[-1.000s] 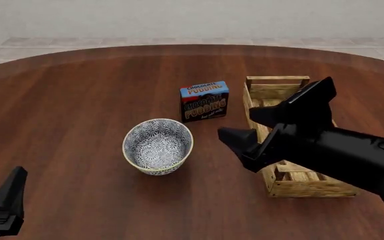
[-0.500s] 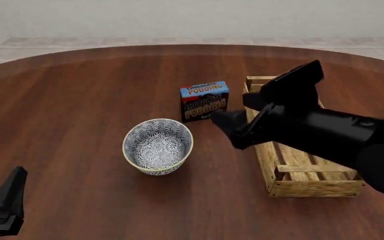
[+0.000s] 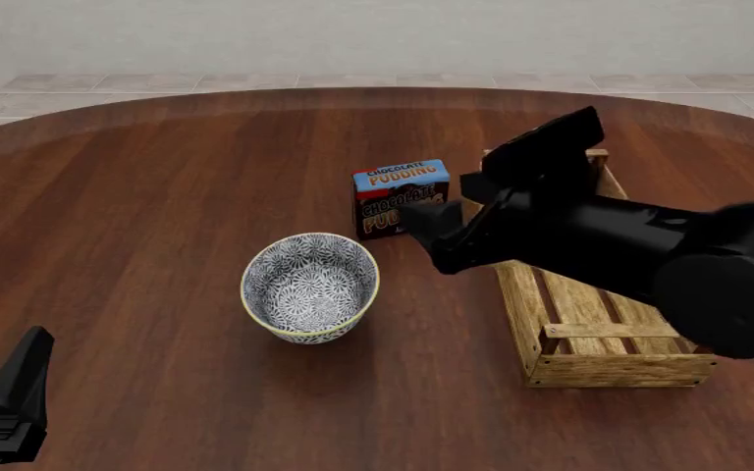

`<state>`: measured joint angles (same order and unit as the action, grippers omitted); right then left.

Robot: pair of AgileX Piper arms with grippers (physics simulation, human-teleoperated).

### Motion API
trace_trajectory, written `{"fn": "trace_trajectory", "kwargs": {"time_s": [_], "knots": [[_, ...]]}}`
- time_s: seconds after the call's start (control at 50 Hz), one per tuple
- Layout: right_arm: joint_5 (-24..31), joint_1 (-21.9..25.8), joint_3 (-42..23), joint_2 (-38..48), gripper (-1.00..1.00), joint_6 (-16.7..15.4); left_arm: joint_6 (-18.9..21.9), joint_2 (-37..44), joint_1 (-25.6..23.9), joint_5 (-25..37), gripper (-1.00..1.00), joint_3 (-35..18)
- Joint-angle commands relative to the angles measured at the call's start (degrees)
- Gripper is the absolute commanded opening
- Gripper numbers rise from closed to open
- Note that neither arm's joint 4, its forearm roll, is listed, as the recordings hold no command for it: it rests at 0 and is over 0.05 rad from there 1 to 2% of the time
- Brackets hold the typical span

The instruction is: Pick up the bowl on the left and put it in the tray.

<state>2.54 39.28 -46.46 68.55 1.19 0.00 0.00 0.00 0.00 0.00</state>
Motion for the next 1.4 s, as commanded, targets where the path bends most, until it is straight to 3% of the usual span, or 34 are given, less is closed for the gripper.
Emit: {"fn": "trace_trajectory", "kwargs": {"time_s": [0.02,0.36,1.4], "knots": [[-1.67,0.36,-0.77,3.73,1.0,0.65,0.0,0.0,0.0,0.0,1.0,0.0],[-1.27,2.13,-2.41,7.38,1.0,1.47,0.0,0.0,0.0,0.0,1.0,0.0],[-2.82,0.84,-7.47,14.66,1.0,5.22,0.0,0.0,0.0,0.0,1.0,0.0]]}}
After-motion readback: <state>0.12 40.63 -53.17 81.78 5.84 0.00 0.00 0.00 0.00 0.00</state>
